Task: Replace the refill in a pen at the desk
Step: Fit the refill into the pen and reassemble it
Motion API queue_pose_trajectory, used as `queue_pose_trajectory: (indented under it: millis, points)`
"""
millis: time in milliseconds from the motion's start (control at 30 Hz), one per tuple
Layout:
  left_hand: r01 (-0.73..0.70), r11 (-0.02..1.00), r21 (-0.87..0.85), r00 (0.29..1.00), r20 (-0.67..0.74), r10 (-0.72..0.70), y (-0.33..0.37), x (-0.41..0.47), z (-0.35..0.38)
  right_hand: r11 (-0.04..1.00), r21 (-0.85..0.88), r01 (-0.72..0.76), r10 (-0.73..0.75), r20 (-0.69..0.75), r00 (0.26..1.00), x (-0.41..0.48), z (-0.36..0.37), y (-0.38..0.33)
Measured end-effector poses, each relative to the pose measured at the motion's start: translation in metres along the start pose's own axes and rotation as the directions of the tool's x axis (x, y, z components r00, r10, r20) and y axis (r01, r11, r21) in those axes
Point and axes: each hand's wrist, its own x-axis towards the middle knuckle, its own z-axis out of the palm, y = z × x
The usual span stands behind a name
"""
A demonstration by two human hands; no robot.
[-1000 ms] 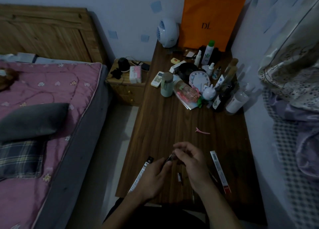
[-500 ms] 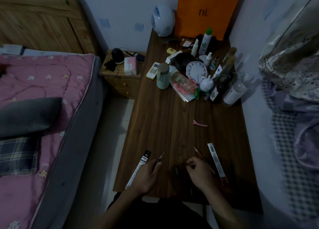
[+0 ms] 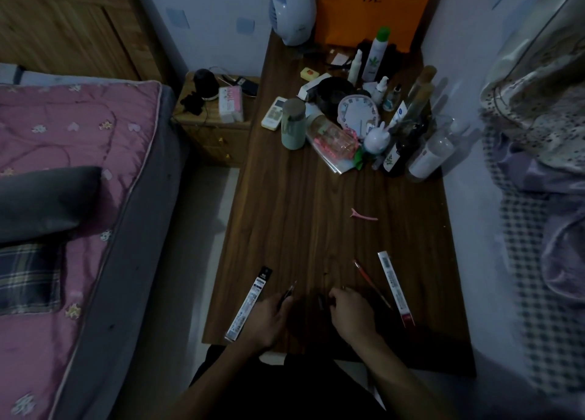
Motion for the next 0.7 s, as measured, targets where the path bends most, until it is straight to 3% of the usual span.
queue_pose_trajectory:
  millis: [233, 333, 500, 700]
  points:
    - [0.033, 0.999, 0.003, 0.999, -0.002, -0.033, 0.0, 0.001, 0.001, 1.0, -0.012, 0.002, -0.002, 0.011, 1.0, 0.004, 0.0, -0.001]
    - [0.034, 0.999, -0.002, 0.999, -0.006, -0.034, 0.004, 0.002, 0.0, 0.978, 0.203, -0.045, 0.042, 0.018, 0.999, 0.006, -0.008, -0.005]
    - [-0.038, 0.999, -0.029, 0.998, -0.042, 0.037, 0.025, -0.003, -0.01, 0.749, 0.653, -0.115, 0.126, 0.029, 0.992, 0.0, -0.05, -0.027]
    - [-0.133, 0.991, -0.013, 0.99, -0.055, 0.132, 0.052, -0.012, -0.027, 0.525, 0.851, -0.016, 0.06, -0.018, 0.998, -0.008, -0.095, -0.056]
